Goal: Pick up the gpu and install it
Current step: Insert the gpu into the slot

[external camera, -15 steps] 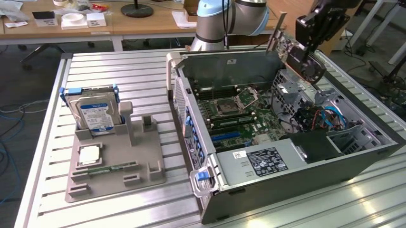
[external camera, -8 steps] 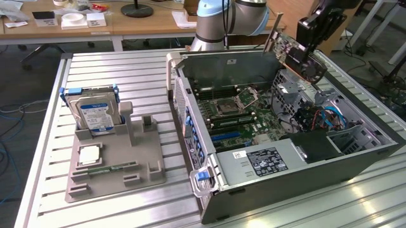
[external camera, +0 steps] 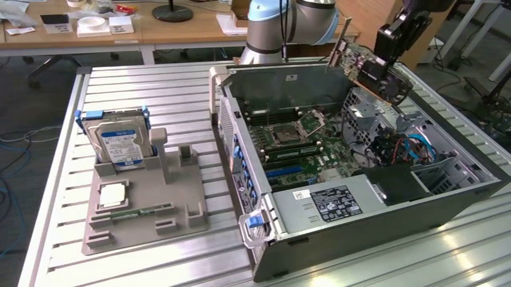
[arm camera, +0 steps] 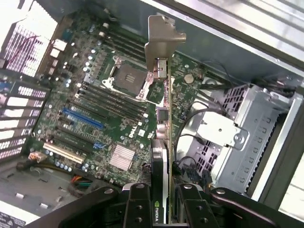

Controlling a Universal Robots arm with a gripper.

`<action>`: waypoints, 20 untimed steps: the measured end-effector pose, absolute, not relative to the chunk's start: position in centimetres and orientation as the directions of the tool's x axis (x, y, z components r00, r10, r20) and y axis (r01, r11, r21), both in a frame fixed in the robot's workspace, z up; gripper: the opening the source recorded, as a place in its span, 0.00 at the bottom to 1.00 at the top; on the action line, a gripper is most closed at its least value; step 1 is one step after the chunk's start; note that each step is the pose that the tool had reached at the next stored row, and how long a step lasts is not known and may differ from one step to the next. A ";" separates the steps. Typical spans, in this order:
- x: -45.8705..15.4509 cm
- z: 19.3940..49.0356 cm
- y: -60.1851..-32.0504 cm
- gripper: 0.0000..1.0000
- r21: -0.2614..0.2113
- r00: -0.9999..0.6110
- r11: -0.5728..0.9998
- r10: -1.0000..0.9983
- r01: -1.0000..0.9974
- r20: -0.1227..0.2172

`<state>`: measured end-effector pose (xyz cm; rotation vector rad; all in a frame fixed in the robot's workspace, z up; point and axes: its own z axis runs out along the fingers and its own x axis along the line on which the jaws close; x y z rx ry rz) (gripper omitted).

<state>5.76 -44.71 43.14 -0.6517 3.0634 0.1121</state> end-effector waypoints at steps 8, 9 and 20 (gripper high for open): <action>5.8 43.0 -44.7 0.27 0.068 -0.866 0.863 -0.500 -0.500 -0.022; 5.8 43.0 -44.7 0.27 0.068 -0.859 0.857 -0.511 -0.511 -0.022; 5.8 42.8 -44.7 0.27 0.068 -0.780 0.778 -0.625 -0.625 -0.022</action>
